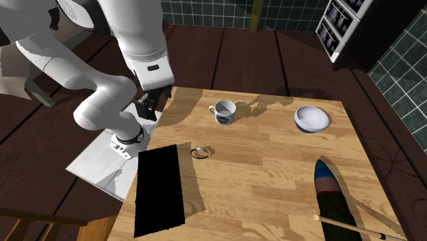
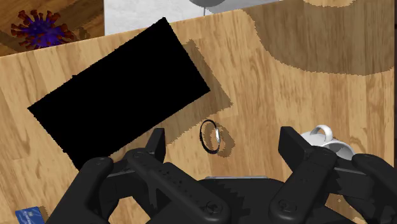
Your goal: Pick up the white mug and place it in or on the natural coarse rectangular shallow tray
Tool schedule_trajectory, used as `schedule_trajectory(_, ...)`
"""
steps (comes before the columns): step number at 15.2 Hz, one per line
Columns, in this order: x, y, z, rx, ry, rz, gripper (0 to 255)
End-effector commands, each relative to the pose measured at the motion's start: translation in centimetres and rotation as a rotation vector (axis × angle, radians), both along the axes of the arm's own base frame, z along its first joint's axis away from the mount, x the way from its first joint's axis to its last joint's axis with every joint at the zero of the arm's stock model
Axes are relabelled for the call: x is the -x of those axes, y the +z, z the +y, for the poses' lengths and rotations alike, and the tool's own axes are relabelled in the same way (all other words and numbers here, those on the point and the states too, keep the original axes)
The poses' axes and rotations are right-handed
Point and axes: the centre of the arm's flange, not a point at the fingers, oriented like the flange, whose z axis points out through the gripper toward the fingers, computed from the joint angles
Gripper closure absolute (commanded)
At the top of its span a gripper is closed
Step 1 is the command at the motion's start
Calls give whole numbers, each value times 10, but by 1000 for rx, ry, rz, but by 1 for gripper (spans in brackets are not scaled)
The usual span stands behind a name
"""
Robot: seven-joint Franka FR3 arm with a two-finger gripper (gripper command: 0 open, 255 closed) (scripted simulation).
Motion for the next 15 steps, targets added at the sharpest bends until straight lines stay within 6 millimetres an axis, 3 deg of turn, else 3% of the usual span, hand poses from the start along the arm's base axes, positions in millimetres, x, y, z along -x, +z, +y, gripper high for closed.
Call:
schedule_trajectory(1,0,0,0,0,0,0,0)
schedule_trajectory(15,-59,-118,124,3,7,-65,0)
